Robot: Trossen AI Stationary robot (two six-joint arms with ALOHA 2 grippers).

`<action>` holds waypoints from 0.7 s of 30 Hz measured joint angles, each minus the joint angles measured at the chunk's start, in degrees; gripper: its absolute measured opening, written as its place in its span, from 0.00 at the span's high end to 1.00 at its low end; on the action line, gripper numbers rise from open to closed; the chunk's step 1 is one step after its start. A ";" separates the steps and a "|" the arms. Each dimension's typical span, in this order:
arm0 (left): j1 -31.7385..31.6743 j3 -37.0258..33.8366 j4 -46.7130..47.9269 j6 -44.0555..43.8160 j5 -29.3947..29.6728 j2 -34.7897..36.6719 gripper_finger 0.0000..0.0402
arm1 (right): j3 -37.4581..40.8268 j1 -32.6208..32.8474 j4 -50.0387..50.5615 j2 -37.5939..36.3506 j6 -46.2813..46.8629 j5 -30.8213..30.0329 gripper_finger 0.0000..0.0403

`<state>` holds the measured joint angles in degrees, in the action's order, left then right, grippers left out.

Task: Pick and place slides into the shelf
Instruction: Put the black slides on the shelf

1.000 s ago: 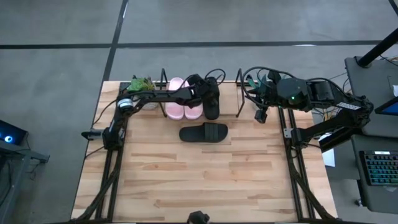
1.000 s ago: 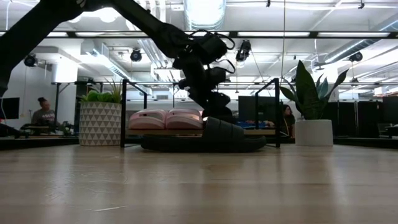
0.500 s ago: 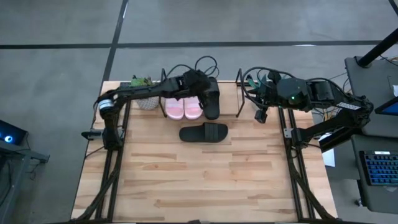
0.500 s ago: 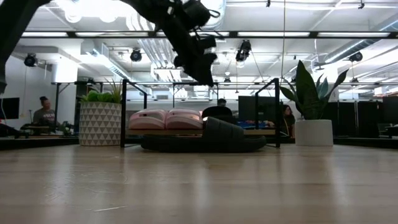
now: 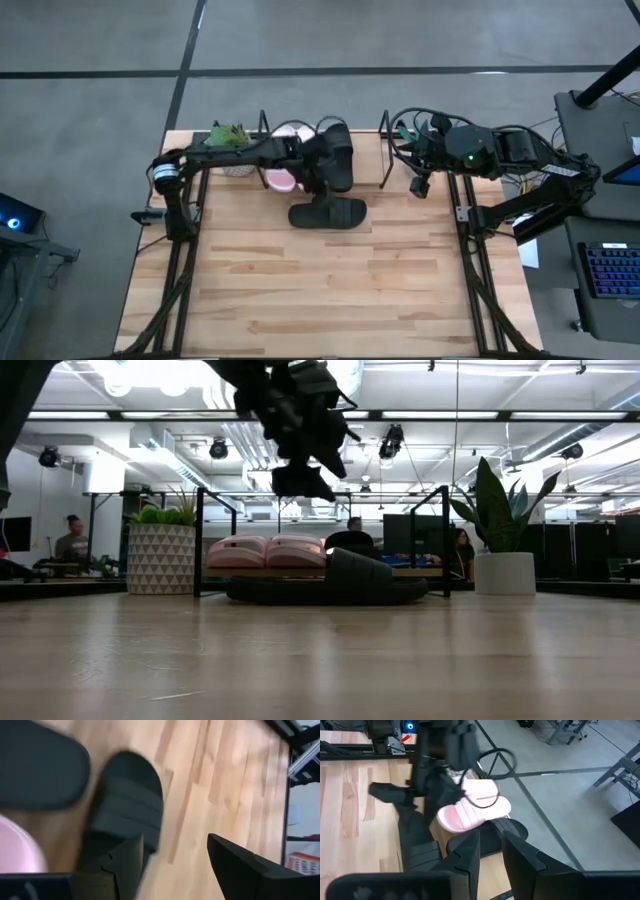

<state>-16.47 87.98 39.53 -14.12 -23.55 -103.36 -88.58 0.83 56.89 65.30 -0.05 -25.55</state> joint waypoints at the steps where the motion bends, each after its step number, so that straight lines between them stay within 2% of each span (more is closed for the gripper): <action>1: 0.56 -0.79 0.59 -1.15 0.16 0.23 0.49 | 0.10 0.01 0.06 0.00 0.00 0.01 0.82; 4: 2.58 -2.92 1.59 -4.52 3.97 0.65 0.49 | 0.35 0.01 0.11 0.02 0.00 0.01 0.82; 6: 4.06 -4.90 0.65 -7.47 9.35 0.97 0.49 | 0.51 0.01 0.12 0.02 0.00 0.01 0.82; 10: 7.06 -9.67 -7.23 -14.58 20.96 1.84 0.49 | 0.64 0.01 0.12 0.02 -0.51 0.00 0.82; 13: 8.13 -12.69 -16.31 -18.31 22.53 3.21 0.49 | 0.65 -0.01 0.12 0.02 -1.08 0.00 0.82; 17: 8.68 -17.07 -22.19 -21.03 22.57 4.49 0.49 | 0.91 0.00 0.40 0.02 -1.42 0.01 0.82; 21: 8.70 -20.96 -23.18 -23.00 23.01 4.80 0.49 | 1.05 0.01 0.40 0.02 -1.61 0.01 0.82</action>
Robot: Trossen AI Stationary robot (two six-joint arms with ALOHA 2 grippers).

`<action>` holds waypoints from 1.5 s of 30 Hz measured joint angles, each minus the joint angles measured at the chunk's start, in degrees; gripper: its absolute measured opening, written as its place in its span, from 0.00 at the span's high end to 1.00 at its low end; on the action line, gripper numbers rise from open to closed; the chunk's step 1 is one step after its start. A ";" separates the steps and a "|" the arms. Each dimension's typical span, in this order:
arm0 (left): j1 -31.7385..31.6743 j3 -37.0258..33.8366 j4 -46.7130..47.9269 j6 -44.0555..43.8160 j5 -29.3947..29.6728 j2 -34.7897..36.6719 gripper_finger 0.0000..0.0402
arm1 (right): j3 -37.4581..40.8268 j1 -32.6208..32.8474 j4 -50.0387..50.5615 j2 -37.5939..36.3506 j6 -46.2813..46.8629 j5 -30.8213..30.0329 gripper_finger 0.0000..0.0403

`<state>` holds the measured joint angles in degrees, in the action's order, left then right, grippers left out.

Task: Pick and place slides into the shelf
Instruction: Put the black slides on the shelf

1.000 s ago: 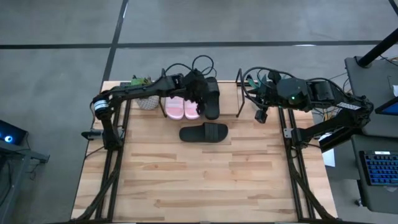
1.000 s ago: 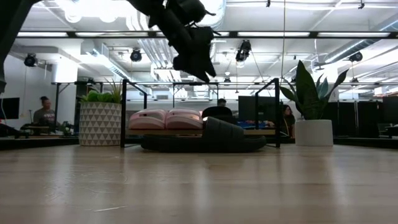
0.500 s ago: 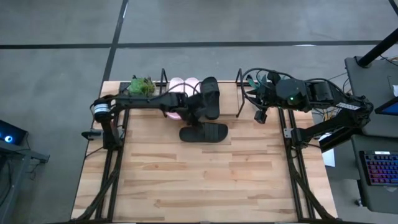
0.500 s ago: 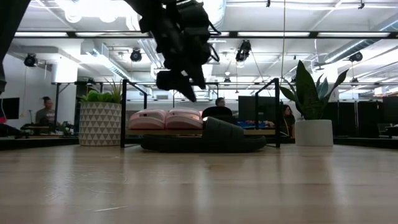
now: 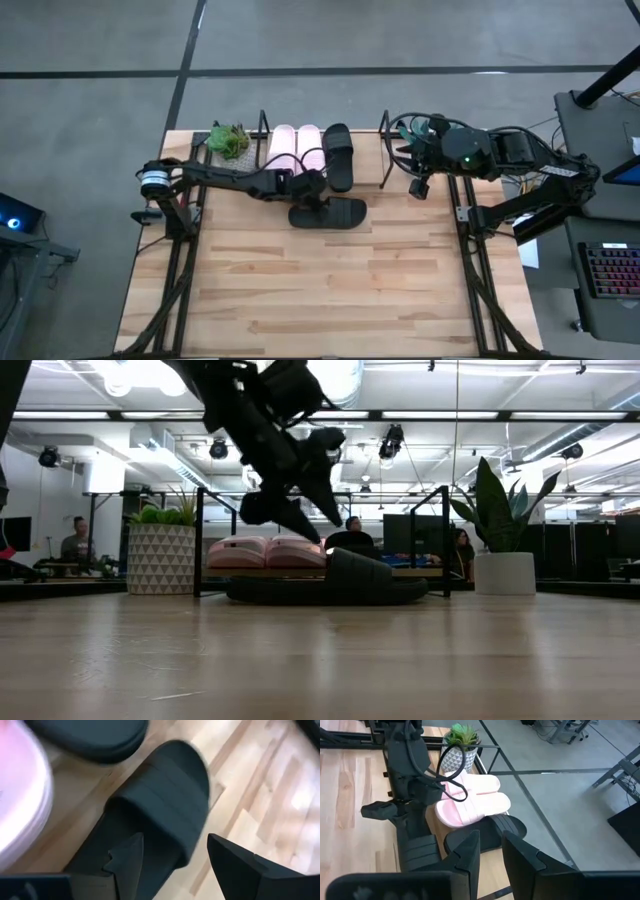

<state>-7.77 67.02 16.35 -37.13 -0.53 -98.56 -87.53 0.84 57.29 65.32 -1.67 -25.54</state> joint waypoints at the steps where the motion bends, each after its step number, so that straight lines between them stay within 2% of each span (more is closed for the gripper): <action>1: 0.00 -0.87 -0.38 -0.60 0.16 0.07 0.49 | 0.00 -0.01 -0.02 0.00 -0.13 0.00 0.82; 7: 0.11 -5.13 -12.42 -3.52 -0.99 0.13 0.49 | 0.00 -0.02 -0.02 0.00 -0.79 0.00 0.82; 14: 0.11 -7.36 -12.76 -4.58 -1.09 -0.84 0.49 | 0.00 -0.01 -0.04 0.00 -0.57 0.00 0.82; 19: 0.13 -9.67 -21.66 -6.05 -1.12 -0.85 0.49 | 0.00 0.00 -0.04 0.00 -0.55 0.00 0.82; 29: 0.33 -10.51 -22.59 -5.80 -1.61 -2.94 0.49 | 0.02 0.00 -0.05 0.00 -0.40 0.00 0.82; 34: 0.36 -10.36 -29.69 -6.03 -2.42 -6.25 0.49 | 0.02 -0.02 -0.06 0.00 -0.40 0.00 0.82; 39: 0.35 -10.36 -32.36 -4.96 -4.12 -8.20 0.49 | 0.02 0.00 -0.06 0.00 -0.43 0.00 0.82; 42: 0.35 -10.42 -32.22 -2.84 -5.68 -8.31 0.51 | 0.02 -0.01 -0.08 0.00 -0.44 -0.01 0.82; 45: 0.33 -10.35 -32.73 -0.98 -6.76 -8.29 0.60 | 0.02 -0.02 -0.06 0.01 -0.38 0.00 0.82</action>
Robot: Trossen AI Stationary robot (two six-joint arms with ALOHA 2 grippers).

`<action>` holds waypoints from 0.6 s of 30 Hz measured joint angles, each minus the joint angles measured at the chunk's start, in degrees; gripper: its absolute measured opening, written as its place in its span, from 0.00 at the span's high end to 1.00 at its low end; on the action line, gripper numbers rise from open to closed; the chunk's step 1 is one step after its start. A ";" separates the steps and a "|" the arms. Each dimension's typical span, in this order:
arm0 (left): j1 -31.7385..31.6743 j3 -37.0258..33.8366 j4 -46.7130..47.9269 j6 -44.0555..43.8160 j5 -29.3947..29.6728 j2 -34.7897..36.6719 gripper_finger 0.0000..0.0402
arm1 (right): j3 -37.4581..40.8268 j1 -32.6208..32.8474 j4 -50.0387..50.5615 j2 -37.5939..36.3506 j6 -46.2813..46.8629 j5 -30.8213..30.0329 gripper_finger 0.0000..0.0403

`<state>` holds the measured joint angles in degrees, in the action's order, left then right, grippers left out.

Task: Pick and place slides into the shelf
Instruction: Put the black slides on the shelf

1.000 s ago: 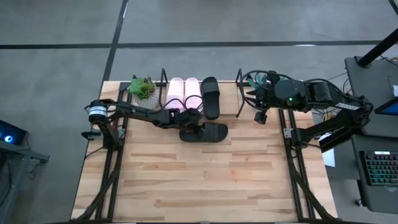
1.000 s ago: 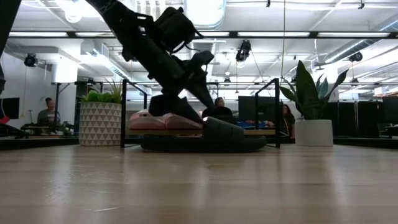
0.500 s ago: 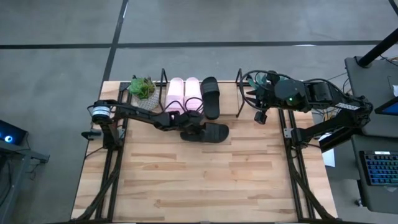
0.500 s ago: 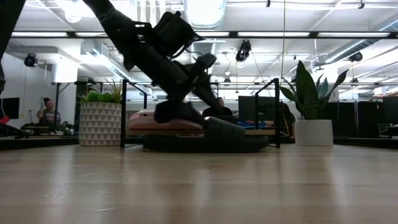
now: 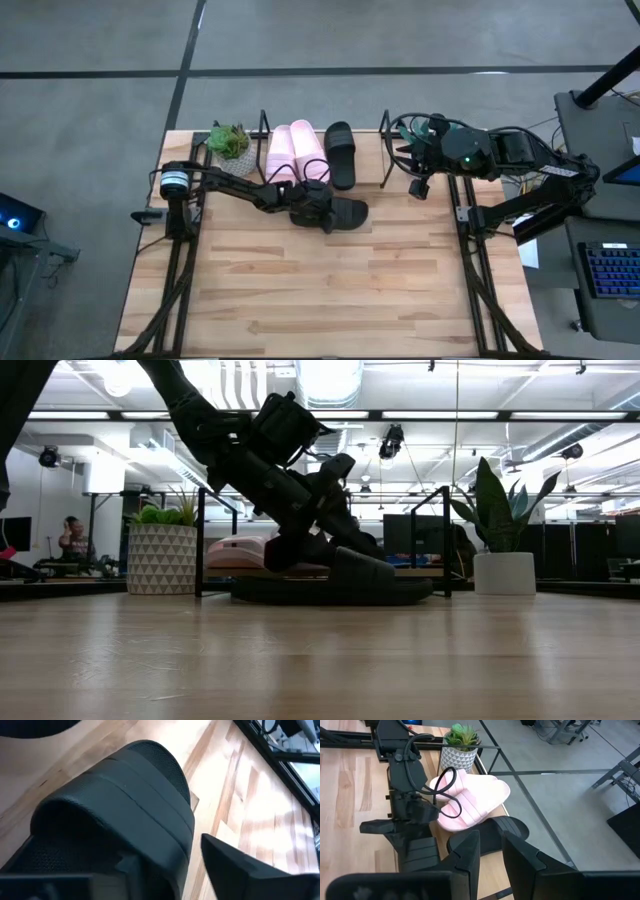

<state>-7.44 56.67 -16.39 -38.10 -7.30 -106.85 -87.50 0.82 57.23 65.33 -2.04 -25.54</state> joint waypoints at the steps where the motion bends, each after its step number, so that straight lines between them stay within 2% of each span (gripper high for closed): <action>1: 0.00 0.00 -0.09 0.71 -0.20 0.04 0.64 | 0.00 0.00 0.00 0.01 0.00 0.00 0.82; 7: 0.01 0.00 -1.06 8.03 -2.70 0.07 0.95 | 0.00 0.00 0.00 0.01 -0.04 0.00 0.82; 18: 0.07 -0.03 -0.61 11.56 -6.18 2.14 1.00 | 0.02 0.00 0.02 0.01 -0.02 0.00 0.82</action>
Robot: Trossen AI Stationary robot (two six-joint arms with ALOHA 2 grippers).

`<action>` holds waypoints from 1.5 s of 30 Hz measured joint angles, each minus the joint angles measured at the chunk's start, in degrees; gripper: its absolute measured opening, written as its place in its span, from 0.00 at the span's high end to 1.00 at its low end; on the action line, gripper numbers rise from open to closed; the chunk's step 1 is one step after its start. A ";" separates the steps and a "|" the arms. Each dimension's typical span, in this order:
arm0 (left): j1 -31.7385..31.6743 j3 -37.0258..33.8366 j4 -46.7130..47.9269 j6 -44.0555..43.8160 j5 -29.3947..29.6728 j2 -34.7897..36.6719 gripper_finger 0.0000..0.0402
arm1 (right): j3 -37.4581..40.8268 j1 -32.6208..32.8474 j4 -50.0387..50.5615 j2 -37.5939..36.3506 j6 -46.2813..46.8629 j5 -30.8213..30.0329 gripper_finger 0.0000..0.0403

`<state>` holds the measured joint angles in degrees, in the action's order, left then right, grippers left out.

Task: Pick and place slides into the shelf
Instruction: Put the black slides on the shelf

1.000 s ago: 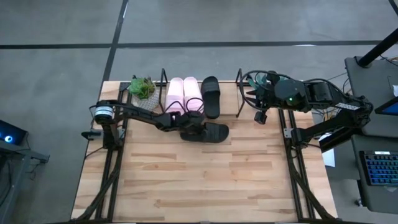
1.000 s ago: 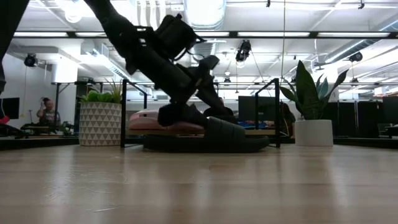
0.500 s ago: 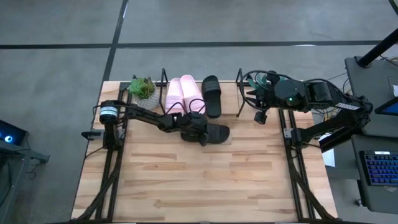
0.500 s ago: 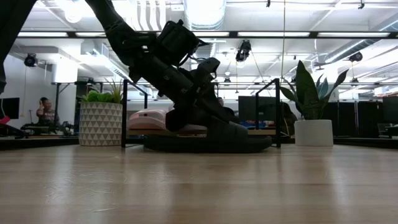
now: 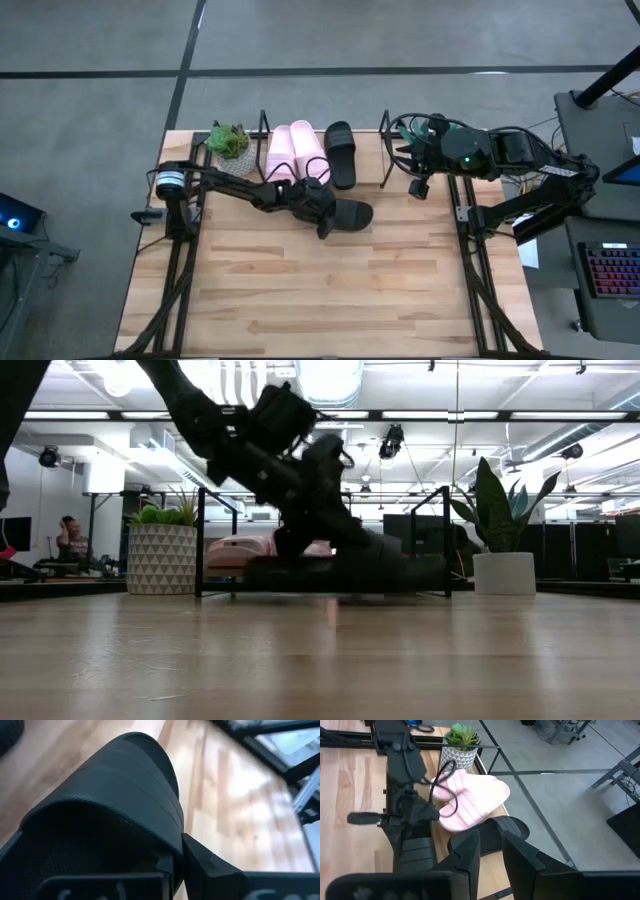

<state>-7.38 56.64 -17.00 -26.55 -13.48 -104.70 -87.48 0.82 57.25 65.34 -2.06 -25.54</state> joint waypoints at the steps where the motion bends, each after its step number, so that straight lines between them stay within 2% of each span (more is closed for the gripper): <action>1: 0.02 0.00 -0.13 0.03 -0.02 0.88 1.00 | 0.00 0.01 -0.02 0.00 0.06 -0.02 0.82; 9: 0.46 -0.17 -0.41 6.42 0.58 11.06 1.00 | 0.00 0.00 -0.02 -0.14 0.55 -0.04 0.82; 17: 1.06 -2.91 -0.40 13.08 9.17 23.27 1.00 | 0.00 0.02 -3.53 -1.82 0.66 -0.07 0.82; 20: 1.24 -3.28 -0.87 13.96 10.50 25.54 1.00 | 0.00 0.02 -3.65 -2.20 0.55 -0.06 0.82; 27: 1.40 -3.48 -1.70 16.68 10.77 26.62 1.00 | 0.00 0.02 -4.35 -1.75 0.81 0.20 0.82; 35: 1.51 -3.23 -10.81 31.29 13.70 26.44 1.00 | 0.02 0.04 -9.56 -0.30 -0.87 6.93 0.82; 40: 1.51 -3.26 -14.91 36.16 15.33 26.44 1.00 | 0.02 0.02 -10.01 0.50 -1.73 6.97 0.81; 45: 1.51 -3.31 -17.60 38.64 15.58 26.35 1.00 | 0.04 0.02 -10.33 1.85 -2.40 3.66 0.72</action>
<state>-5.87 53.34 -34.60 12.10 2.11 -78.35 -87.44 0.84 46.93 67.19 -4.46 -21.88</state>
